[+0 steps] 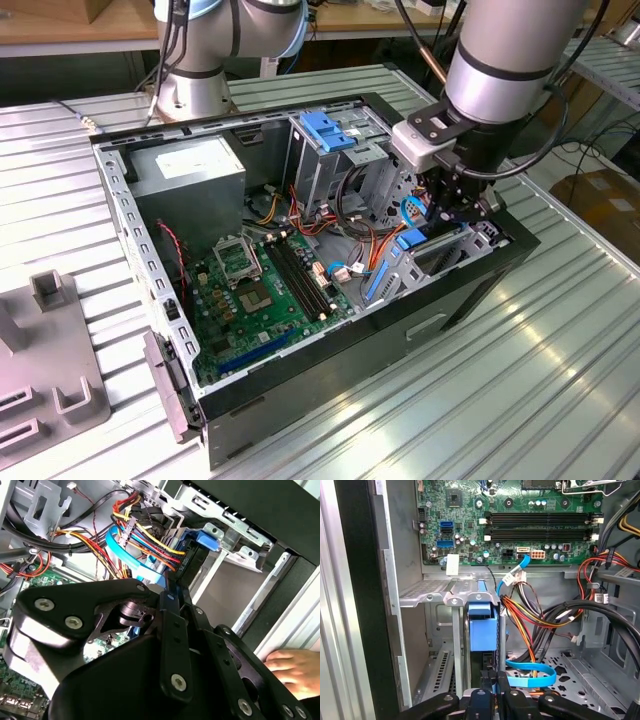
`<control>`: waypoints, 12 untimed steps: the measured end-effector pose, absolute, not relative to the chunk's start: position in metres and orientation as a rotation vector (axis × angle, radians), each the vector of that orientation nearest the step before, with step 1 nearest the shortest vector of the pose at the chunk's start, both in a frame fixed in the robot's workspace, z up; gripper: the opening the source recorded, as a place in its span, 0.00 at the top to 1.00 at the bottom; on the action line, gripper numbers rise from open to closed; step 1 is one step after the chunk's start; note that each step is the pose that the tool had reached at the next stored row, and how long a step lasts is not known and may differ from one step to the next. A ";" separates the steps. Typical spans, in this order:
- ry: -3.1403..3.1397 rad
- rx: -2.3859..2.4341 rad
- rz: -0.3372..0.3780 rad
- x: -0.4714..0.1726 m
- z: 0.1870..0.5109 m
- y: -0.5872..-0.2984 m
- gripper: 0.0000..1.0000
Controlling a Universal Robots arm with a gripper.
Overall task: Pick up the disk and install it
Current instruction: 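Insert the second disk wire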
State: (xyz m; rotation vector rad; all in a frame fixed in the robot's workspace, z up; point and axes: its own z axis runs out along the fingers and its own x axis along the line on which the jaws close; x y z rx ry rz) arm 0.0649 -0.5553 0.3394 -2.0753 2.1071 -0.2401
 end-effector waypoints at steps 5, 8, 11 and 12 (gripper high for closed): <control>2.107 -2.075 -0.240 0.065 0.339 -0.555 0.84; 2.107 -2.075 -0.240 0.065 0.342 -0.555 0.76; 2.107 -2.075 -0.240 0.065 0.349 -0.555 0.76; 2.107 -2.075 -0.240 0.065 0.350 -0.555 0.76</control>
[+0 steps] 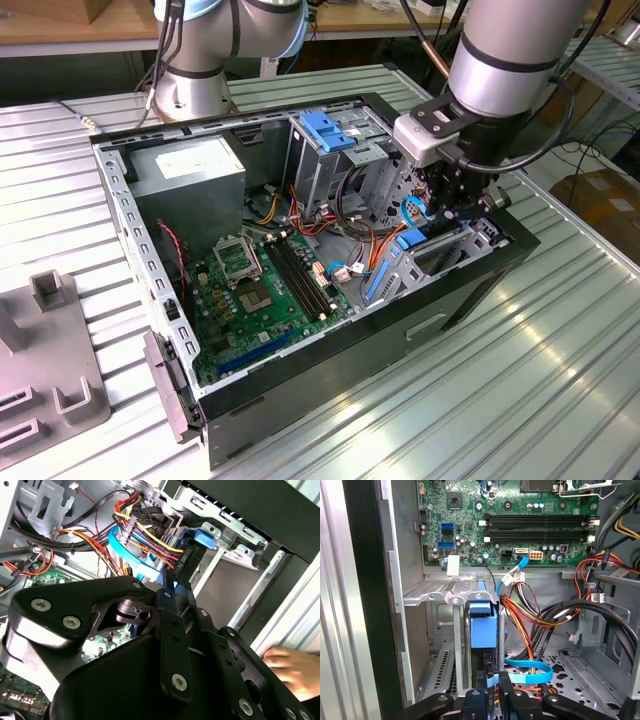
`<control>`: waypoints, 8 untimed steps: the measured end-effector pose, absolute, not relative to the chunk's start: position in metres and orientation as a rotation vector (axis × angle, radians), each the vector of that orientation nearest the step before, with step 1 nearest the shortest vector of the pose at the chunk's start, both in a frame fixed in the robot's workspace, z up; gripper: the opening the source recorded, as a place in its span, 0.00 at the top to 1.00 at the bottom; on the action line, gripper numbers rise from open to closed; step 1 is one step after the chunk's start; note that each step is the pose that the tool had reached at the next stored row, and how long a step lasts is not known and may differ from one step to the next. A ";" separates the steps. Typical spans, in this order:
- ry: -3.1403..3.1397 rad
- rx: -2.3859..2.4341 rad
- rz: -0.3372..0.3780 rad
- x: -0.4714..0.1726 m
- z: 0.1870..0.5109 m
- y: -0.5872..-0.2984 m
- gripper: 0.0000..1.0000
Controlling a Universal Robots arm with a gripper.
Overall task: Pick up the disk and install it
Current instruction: 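Insert the second disk wire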
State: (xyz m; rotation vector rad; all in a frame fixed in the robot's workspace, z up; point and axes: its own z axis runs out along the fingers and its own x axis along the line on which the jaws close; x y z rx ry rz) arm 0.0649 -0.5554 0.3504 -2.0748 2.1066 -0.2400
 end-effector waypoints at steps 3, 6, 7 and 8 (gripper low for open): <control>2.107 -2.075 -0.240 0.065 0.351 -0.555 0.76; 2.107 -2.075 -0.241 0.065 0.351 -0.555 0.90; 2.107 -2.075 -0.241 0.065 0.351 -0.555 0.90; 2.107 -2.075 -0.241 0.065 0.351 -0.555 0.90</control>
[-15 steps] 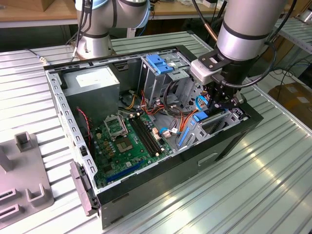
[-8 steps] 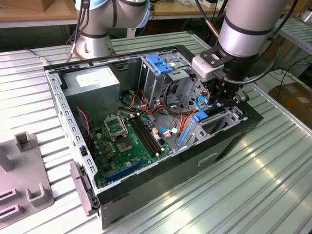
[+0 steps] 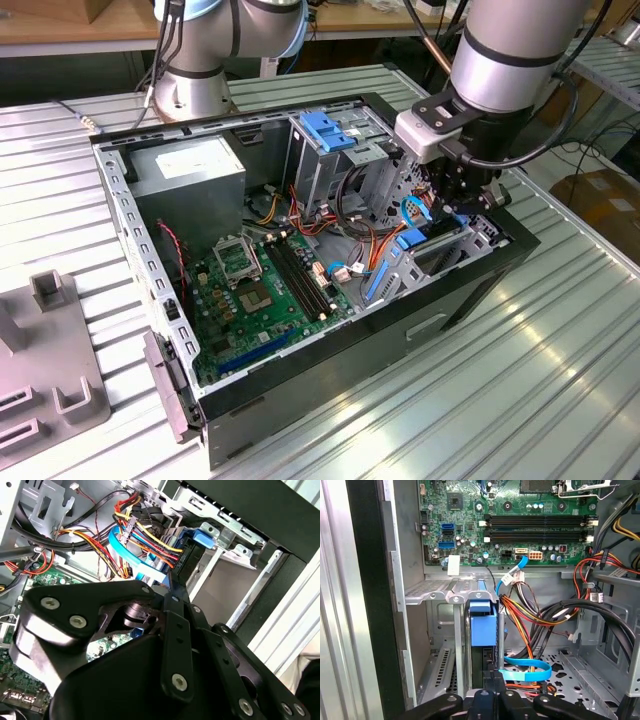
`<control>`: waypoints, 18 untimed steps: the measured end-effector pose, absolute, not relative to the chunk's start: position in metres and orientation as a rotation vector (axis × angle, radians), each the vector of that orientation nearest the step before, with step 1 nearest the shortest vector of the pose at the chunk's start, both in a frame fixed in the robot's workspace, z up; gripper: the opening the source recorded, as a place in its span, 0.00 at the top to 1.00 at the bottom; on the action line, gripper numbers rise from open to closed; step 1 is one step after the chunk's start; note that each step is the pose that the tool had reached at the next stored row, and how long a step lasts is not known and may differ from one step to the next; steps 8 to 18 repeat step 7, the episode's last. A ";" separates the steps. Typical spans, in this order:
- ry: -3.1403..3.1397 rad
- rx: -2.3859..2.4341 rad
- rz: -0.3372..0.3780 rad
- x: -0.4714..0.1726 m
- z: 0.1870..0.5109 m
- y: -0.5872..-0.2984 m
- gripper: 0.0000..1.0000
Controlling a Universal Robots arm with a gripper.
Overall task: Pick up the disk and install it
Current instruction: 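Insert the second disk wire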
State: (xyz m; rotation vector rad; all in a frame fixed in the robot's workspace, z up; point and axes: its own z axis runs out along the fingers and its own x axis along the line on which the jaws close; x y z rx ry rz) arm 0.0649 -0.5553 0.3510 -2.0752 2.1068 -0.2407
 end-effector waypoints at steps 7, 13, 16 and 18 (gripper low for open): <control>2.107 -2.075 -0.241 0.065 0.351 -0.555 0.90; 2.107 -2.075 -0.241 0.065 0.351 -0.555 0.90; 2.107 -2.075 -0.241 0.065 0.351 -0.555 0.90; 2.107 -2.075 -0.241 0.065 0.351 -0.555 0.90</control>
